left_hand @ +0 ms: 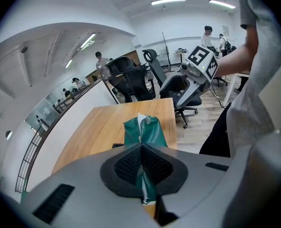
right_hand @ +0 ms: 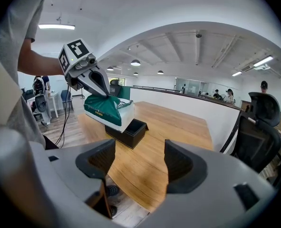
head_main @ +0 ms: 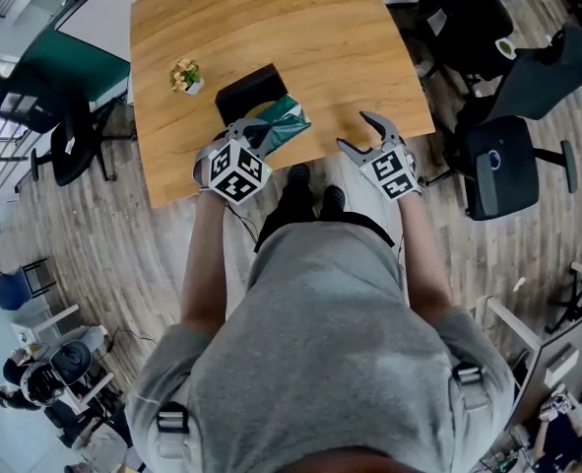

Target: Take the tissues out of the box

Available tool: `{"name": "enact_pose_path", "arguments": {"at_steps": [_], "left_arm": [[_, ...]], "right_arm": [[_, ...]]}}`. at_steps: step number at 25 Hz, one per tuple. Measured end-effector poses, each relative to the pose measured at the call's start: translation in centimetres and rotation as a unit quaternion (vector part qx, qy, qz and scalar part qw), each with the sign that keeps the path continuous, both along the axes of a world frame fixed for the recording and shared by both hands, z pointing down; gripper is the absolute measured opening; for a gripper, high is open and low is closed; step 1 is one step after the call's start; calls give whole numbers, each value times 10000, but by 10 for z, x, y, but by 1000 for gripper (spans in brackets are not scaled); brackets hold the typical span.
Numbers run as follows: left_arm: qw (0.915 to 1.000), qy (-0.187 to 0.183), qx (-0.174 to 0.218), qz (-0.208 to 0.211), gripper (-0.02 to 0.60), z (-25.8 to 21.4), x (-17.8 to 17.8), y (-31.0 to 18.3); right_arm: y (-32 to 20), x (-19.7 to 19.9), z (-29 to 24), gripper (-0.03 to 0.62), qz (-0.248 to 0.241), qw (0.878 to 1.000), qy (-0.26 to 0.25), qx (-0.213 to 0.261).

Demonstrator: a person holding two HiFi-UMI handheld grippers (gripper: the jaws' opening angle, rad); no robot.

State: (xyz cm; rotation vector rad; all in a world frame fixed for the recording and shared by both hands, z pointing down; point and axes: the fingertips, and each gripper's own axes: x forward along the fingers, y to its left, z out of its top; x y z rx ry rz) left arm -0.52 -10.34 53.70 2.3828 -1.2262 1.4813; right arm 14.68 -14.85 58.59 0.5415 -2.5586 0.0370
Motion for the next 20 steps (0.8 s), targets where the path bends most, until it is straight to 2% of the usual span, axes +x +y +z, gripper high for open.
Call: {"name": "enact_pose_path", "arguments": {"at_steps": [10,20], "left_arm": [[9998,-91,161,-30,18,-10,5,4],[9998,-104,150,-54,18,-11,1,4]], "right_arm": [[0,5,1,319,-3,9999,-84,-60],[-3,4,5,318,8,9999,-88,-101]]}}
